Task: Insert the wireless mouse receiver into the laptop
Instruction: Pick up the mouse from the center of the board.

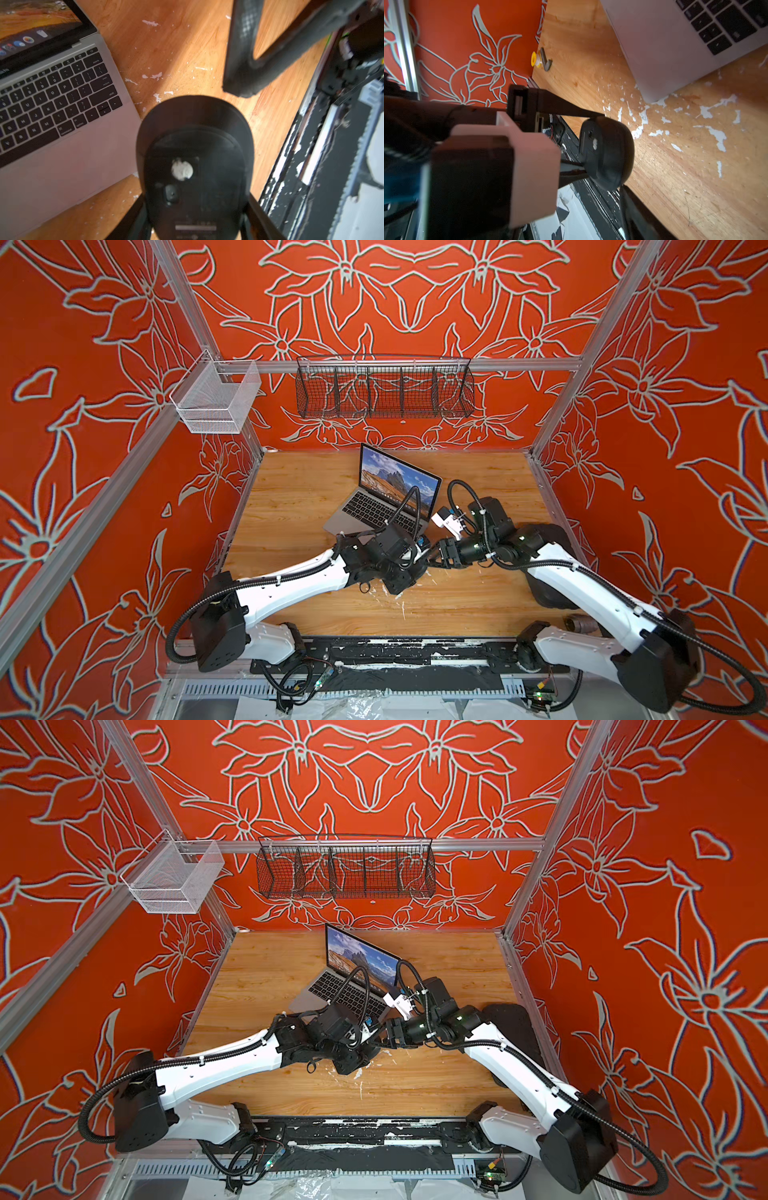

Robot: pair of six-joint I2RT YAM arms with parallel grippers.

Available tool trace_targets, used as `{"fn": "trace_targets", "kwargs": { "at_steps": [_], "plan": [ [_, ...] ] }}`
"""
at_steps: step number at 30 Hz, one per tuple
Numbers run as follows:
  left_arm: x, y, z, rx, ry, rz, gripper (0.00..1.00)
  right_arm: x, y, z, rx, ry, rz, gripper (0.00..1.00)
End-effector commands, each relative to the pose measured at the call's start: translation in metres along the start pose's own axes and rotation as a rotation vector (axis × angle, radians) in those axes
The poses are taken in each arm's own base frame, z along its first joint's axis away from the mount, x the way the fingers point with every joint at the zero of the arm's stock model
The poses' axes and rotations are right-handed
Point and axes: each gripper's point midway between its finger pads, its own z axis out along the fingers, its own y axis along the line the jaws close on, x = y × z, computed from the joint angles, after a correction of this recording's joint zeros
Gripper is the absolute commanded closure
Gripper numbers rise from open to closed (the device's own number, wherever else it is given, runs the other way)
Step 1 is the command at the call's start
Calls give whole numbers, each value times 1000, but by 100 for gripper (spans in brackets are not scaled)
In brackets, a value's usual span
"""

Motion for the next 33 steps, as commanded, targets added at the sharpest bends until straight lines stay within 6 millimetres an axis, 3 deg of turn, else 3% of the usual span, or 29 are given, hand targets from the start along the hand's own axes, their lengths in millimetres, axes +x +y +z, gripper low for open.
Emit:
{"fn": "trace_targets", "kwargs": {
  "at_steps": [1,6,17,21,22,23,24,26,33],
  "plan": [
    [-15,-6,-7,7,-30,107,71,11,-3,6,-33,52,31,31],
    [-21,-11,-11,31,-74,112,71,12,-27,15,33,43,73,34],
    [-15,-21,-12,82,-81,139,71,-4,-25,30,-53,7,144,53],
    [-14,-19,-13,61,-85,139,70,-4,-25,32,-70,9,152,75],
    [-14,-17,-13,53,-86,134,66,-4,-24,32,-73,5,149,79],
    [-14,-15,-15,39,-94,115,50,-5,-23,31,-84,-4,147,82],
    [-15,-12,-17,33,-114,83,27,-9,-19,29,-103,-26,139,82],
    [-21,-8,-28,71,-181,-31,1,-16,-11,24,-141,-72,115,84],
    [-57,12,-103,451,-614,-532,3,-39,28,-10,-283,-274,-89,84]
  ]
}}
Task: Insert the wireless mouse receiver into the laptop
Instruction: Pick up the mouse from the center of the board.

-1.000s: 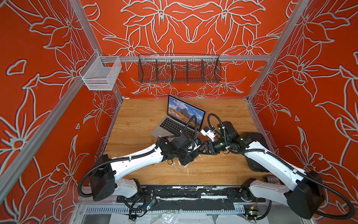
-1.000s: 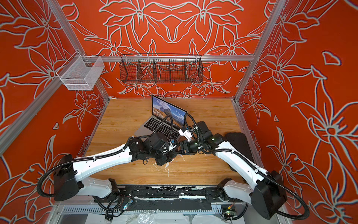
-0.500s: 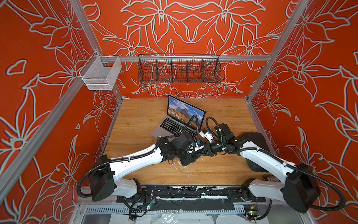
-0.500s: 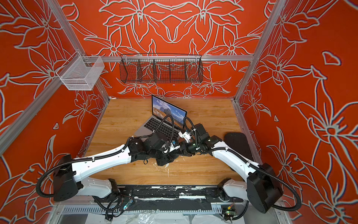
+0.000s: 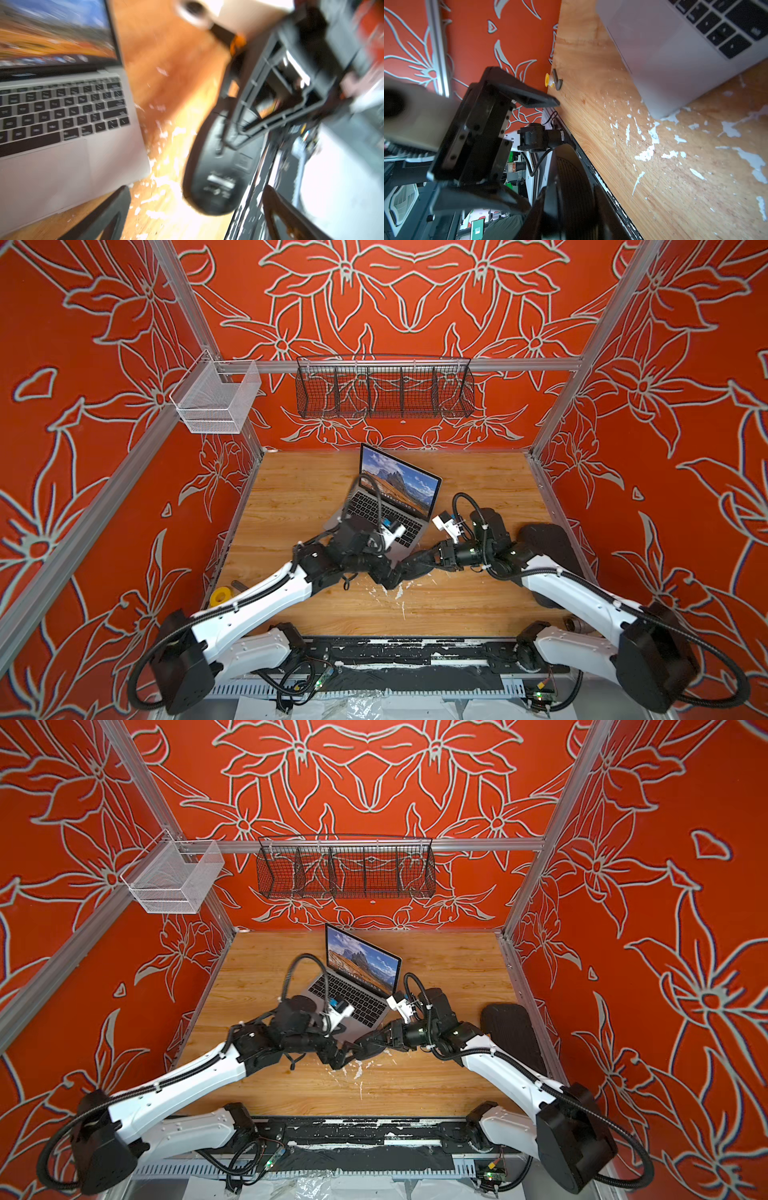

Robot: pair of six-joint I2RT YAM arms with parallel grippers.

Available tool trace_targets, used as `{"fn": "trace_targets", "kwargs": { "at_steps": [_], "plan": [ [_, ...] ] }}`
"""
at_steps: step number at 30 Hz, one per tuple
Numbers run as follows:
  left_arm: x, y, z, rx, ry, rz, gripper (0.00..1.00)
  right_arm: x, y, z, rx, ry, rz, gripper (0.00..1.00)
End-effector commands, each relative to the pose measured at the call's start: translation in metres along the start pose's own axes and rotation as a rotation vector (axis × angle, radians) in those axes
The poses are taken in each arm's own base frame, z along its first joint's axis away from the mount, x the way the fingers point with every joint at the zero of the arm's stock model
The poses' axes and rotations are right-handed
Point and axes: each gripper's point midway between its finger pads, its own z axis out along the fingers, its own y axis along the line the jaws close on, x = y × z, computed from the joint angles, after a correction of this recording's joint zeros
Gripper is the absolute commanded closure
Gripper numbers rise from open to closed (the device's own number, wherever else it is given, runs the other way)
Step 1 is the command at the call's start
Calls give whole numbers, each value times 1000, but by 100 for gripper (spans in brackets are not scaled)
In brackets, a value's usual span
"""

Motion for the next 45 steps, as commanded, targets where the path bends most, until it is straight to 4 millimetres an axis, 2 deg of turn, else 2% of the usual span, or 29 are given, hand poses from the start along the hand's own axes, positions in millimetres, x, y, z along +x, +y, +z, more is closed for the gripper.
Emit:
{"fn": "trace_targets", "kwargs": {
  "at_steps": [1,3,7,12,15,22,26,32,34,36,37,39,41,43,45],
  "plan": [
    [-38,-37,-18,300,-153,-238,2,-21,47,-13,-161,-101,-155,84],
    [-43,-46,-23,376,-162,-283,0,-24,61,-16,-222,-115,-189,84],
    [-44,-59,-26,456,-130,-298,9,-28,81,-21,-309,-129,-218,84],
    [-45,-68,-28,511,-118,-287,33,-28,92,-24,-353,-127,-230,84],
    [-51,-70,-30,519,-133,-280,45,-25,89,-24,-350,-120,-224,85],
    [-56,-68,-31,513,-170,-284,51,-19,84,-24,-338,-109,-210,86],
    [-57,-65,-31,504,-188,-294,62,-17,85,-25,-331,-107,-216,86],
    [-61,-65,-34,508,-214,-299,62,-14,81,-24,-326,-91,-212,87],
    [-61,-65,-35,511,-221,-298,69,-13,80,-23,-320,-89,-208,87],
    [-60,-64,-34,507,-216,-304,83,-12,76,-23,-301,-86,-204,87],
    [-59,-62,-32,494,-211,-317,90,-12,73,-22,-282,-88,-206,79],
    [-54,-51,-24,436,-187,-375,98,-10,66,-22,-237,-94,-211,60],
    [-44,-37,-13,375,-145,-444,100,-7,58,-24,-182,-97,-226,42],
    [-33,-24,-3,329,-115,-519,100,-3,50,-25,-127,-94,-242,34],
    [-24,-15,5,308,-89,-570,100,3,40,-26,-56,-74,-264,30]
  ]
}}
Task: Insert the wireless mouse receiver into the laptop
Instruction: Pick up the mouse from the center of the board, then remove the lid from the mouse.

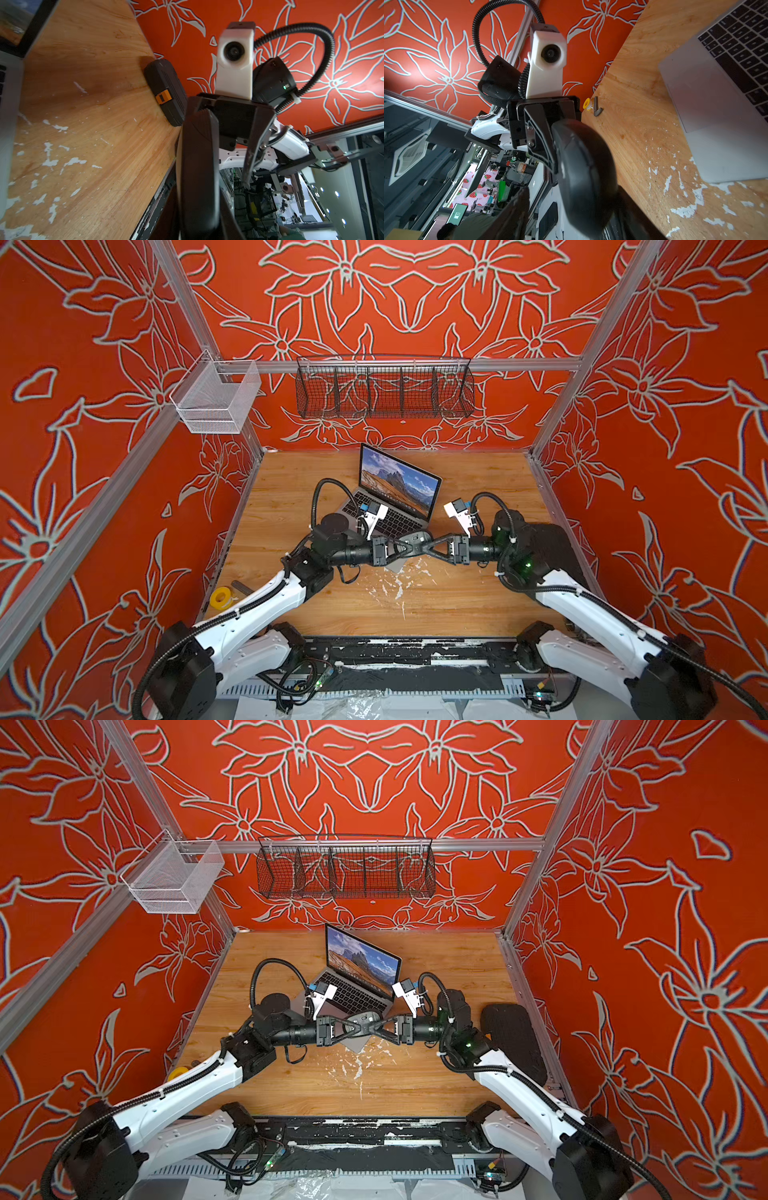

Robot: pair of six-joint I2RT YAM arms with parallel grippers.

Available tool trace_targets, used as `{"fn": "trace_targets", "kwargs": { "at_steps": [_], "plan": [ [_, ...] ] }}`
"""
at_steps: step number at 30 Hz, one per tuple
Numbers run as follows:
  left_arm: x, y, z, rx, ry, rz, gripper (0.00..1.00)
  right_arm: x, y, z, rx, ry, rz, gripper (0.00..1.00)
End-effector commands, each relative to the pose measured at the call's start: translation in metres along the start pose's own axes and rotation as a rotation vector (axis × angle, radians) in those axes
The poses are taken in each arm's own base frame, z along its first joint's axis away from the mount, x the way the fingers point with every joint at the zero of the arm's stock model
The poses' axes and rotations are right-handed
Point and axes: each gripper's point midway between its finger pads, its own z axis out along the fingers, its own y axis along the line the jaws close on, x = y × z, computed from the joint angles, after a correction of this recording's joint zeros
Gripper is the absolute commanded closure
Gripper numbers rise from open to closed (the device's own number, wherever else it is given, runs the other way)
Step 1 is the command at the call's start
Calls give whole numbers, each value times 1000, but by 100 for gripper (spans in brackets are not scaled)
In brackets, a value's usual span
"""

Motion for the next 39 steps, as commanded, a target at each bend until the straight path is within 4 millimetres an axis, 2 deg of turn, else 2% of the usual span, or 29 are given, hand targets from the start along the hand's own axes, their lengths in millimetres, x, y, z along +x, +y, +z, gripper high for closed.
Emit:
{"fn": "trace_targets", "kwargs": {
  "at_steps": [1,4,7,18,25,31,36,39],
  "plan": [
    [2,23,4,-64,-5,-86,100,15,-17,-6,136,57,-41,30],
    [2,25,5,-61,-1,-92,100,24,-27,-8,200,98,-49,30],
    [3,22,6,-48,16,-83,100,24,-33,-8,236,97,-58,31],
    [10,17,9,-18,73,-92,100,9,-24,11,189,104,-86,34],
    [11,13,9,2,83,-84,100,10,-32,17,204,117,-74,46],
    [13,11,8,7,92,-82,100,4,-33,20,206,94,-68,49],
    [13,9,8,16,96,-75,100,5,-41,21,233,101,-52,56],
    [15,7,8,27,109,-66,100,6,-46,21,247,99,-37,56]
  ]
}}
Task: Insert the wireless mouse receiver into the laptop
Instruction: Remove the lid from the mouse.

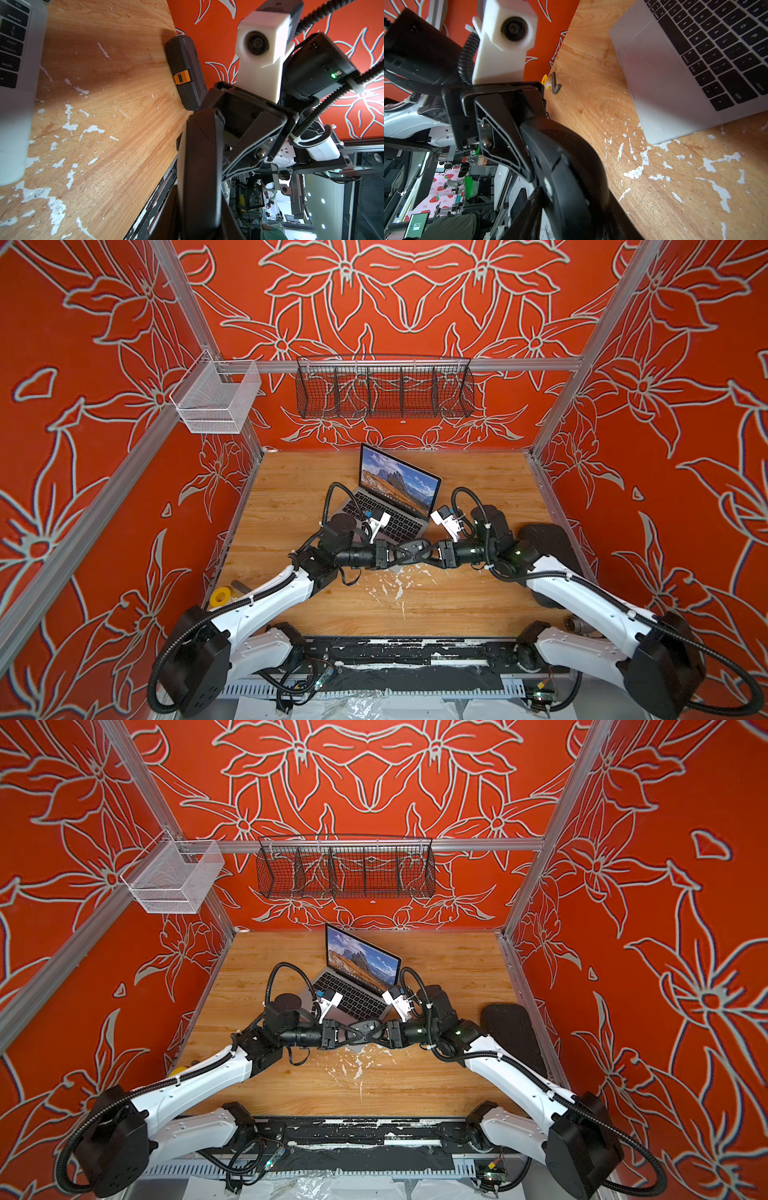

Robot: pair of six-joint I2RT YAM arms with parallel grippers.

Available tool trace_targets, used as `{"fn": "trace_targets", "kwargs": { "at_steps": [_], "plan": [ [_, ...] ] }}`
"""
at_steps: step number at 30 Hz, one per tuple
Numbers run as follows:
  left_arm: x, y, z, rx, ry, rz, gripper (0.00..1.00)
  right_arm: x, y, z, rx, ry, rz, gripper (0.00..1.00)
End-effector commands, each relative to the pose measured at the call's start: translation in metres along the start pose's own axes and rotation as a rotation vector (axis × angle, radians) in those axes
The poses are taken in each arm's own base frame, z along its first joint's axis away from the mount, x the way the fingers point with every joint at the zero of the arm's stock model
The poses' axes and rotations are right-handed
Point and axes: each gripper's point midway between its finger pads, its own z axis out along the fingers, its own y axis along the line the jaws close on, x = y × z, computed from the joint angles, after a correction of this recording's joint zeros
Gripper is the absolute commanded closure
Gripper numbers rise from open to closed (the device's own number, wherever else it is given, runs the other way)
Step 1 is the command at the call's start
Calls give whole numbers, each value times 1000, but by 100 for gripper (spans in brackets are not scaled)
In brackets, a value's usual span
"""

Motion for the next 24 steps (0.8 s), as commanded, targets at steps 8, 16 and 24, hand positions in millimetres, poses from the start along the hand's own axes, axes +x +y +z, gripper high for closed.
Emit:
{"fn": "trace_targets", "kwargs": {
  "at_steps": [8,16,24],
  "plan": [
    [-2,-14,-3,26,-3,29,100,-10,-17,-1,125,-36,-6,67],
    [-1,-10,-1,37,-5,3,100,-10,-11,-6,109,-50,-5,58],
    [0,-6,-2,22,-2,-3,100,-7,-9,-9,111,-49,-15,50]
  ]
}}
